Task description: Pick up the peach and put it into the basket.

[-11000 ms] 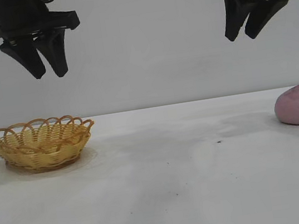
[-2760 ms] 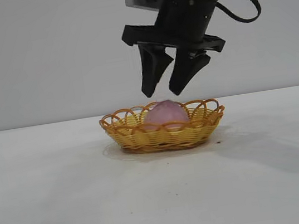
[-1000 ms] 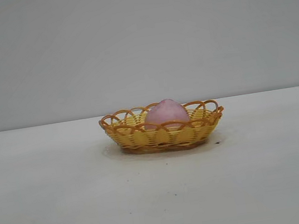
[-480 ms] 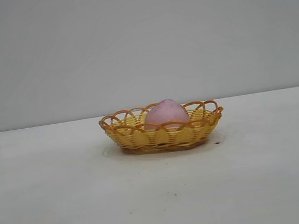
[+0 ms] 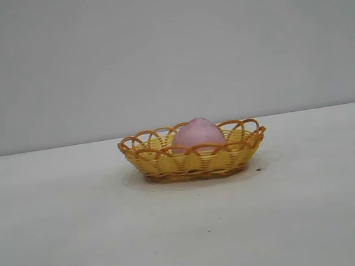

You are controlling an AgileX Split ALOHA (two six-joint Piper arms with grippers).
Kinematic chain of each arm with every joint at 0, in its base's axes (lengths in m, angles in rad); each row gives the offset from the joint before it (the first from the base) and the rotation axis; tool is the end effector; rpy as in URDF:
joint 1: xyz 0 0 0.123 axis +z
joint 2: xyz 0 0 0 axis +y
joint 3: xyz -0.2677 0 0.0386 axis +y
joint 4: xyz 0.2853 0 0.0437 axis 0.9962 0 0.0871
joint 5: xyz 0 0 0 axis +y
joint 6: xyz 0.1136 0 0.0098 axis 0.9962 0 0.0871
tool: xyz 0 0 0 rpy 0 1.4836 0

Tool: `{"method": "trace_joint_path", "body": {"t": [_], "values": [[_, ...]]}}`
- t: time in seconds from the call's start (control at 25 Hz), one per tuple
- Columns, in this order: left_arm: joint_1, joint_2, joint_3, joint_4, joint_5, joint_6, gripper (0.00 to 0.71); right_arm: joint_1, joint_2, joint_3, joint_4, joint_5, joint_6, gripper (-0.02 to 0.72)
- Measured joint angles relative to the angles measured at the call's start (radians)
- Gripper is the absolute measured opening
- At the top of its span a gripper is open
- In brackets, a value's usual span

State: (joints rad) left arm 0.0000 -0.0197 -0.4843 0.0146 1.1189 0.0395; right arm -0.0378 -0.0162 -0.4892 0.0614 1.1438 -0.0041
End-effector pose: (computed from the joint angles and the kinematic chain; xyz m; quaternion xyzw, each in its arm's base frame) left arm 0.0588 0.0015 0.2748 0.0166 0.8669 0.0171 0.4980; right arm 0.0573 0.0042 0.2740 0.0122 0.8724 0.0204 0.4883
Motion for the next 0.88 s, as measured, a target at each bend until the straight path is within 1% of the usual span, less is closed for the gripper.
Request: {"method": "trace_joint_path", "body": {"t": [0.24, 0.44, 0.88], "values": [[0.000, 0.000, 0.000, 0.000, 0.000, 0.000, 0.340, 0.003, 0.000, 0.000, 0.000, 0.000, 0.000, 0.370], [0.000, 0.000, 0.000, 0.000, 0.000, 0.000, 0.340, 0.029, 0.000, 0.000, 0.002, -0.002, -0.004, 0.370], [0.000, 0.000, 0.000, 0.000, 0.000, 0.000, 0.340, 0.029, 0.000, 0.000, 0.003, -0.002, -0.004, 0.370]]}}
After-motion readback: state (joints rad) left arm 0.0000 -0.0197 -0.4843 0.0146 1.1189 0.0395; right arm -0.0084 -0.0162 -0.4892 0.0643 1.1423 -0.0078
